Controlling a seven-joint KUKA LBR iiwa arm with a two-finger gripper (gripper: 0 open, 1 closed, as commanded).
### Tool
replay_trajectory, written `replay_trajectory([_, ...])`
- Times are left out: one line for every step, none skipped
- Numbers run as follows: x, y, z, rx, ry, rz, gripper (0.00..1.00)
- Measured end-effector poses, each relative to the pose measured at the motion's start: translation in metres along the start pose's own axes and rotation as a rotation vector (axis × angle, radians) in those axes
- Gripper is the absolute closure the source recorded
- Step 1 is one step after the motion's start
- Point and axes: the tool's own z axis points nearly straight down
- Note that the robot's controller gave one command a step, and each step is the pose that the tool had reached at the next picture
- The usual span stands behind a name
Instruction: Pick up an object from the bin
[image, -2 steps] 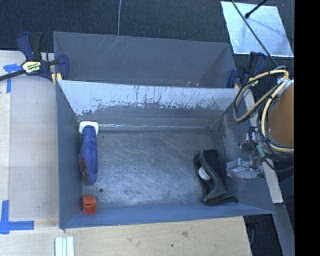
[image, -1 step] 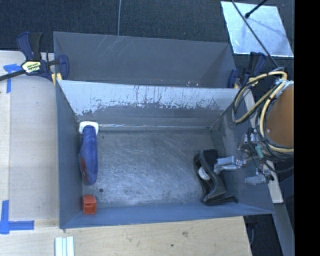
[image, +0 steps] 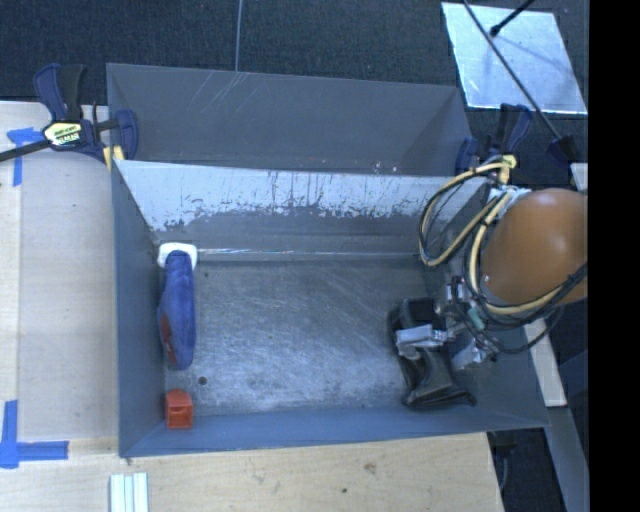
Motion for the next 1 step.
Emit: replay_trajectory([-0.0019, 0.0001, 0.0002, -0.001, -0.004, 0.0, 1.0])
